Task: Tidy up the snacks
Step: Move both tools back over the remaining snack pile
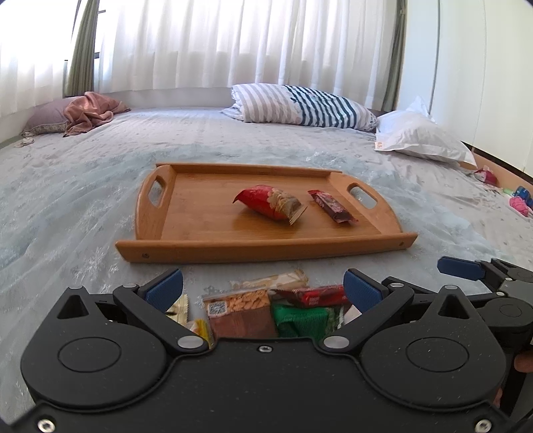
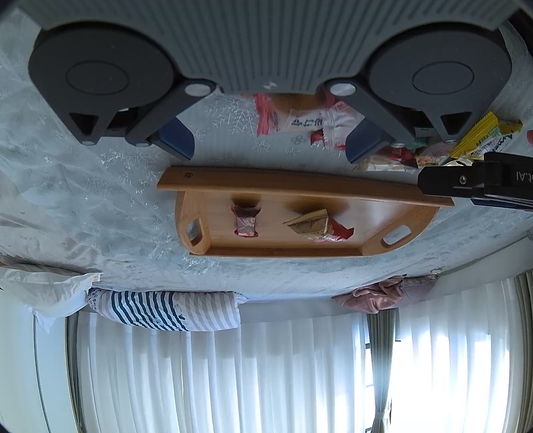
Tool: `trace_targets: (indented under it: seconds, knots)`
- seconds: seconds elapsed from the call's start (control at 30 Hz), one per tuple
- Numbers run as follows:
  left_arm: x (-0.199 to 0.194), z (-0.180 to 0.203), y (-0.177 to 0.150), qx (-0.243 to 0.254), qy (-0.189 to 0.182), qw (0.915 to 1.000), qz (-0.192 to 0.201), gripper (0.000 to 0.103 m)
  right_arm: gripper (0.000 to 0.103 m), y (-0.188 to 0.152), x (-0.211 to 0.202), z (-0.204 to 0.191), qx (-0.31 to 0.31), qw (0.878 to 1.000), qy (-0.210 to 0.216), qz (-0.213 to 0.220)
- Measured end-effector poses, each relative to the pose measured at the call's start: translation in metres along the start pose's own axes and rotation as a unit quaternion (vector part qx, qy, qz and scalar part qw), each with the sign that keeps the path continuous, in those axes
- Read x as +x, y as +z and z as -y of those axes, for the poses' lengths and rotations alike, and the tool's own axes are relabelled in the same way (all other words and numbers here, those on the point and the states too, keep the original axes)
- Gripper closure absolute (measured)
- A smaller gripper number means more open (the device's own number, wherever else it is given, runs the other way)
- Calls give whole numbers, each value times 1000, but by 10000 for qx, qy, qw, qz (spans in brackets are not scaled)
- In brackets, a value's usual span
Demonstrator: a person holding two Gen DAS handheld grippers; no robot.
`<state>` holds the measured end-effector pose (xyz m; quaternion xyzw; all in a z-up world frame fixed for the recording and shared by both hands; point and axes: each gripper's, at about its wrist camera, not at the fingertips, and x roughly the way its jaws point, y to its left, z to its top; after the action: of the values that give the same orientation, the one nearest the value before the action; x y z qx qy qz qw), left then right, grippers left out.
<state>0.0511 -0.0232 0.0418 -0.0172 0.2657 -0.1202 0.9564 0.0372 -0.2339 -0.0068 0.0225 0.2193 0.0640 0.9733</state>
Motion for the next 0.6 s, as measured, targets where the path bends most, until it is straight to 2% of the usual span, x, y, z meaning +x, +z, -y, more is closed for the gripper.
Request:
trace_targets:
  seconds: [0.23,0.37,0.43,0.6]
  knots:
    - [-1,-7,-13,17,329,9995,13,0,1,-9,-1,0,3,10000,-50,-68]
    - [-1,-13,-21,-63,405,9991,-109,0,1,-14,-2,2,134,9999,-47,-89]
    - [-1,-16,-23,-130,363,9991,-165,4,1,-15,-3,3,194,9998,-58,-88]
    - [-6,-16,-24,-235,209,9993,-216,27,1,-17,-6,5,291,9995,-69,-97]
